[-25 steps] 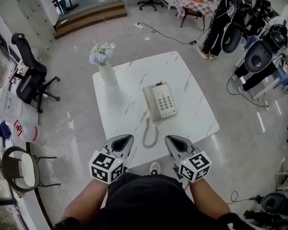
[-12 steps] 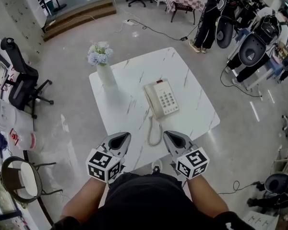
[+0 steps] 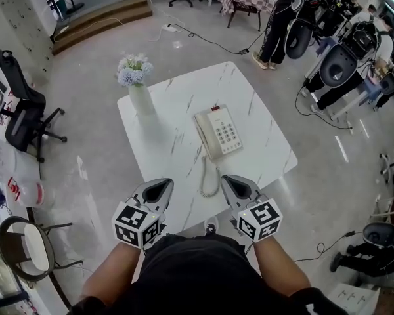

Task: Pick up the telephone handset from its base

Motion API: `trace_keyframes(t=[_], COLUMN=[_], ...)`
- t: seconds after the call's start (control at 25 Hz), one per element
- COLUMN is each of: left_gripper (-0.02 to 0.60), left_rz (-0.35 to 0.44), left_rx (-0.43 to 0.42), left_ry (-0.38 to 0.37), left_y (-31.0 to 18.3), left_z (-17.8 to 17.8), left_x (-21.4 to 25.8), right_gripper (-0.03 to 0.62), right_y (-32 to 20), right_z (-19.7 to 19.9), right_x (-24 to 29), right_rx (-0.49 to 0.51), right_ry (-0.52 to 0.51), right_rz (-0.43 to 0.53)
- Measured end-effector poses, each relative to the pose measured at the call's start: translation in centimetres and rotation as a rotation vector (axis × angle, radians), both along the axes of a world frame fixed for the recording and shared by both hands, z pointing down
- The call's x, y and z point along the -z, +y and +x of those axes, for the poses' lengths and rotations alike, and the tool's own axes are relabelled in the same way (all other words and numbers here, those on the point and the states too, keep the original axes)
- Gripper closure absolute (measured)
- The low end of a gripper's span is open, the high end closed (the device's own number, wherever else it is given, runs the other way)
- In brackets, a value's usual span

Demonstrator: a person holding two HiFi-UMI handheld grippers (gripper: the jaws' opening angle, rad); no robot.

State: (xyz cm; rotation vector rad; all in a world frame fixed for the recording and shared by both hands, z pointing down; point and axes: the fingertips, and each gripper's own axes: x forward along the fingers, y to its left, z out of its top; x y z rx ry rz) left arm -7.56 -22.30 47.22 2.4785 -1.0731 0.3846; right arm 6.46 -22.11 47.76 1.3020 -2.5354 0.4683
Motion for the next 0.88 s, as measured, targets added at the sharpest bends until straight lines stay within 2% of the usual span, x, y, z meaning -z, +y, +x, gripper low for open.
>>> trace_keyframes(t=[0.2,0.68,0.88], left_gripper=[0.578,0.578,0.578], left_rz=[0.002,-0.009,-0.011], left_rx=[0.003,0.020,0.027], left_ry=[0.003,0.016,0.012], left_y=[-0.1,-0.2,0.0], left_z=[-0.1,-0.2,-0.4], left_x=[0.0,-0.1,-0.1], right_gripper=[0.580,0.479,0.413], right_y=[-0.5,-1.2,-1.2], right_z=[0.0,0.4,0.3], right_x=[-0.1,-0.9,-1.5], right_rx=[-0.004,-0.007,0.004], right_ry=[0.045,0.101,0.117], right_rz=[0.025,0.005,-0.013])
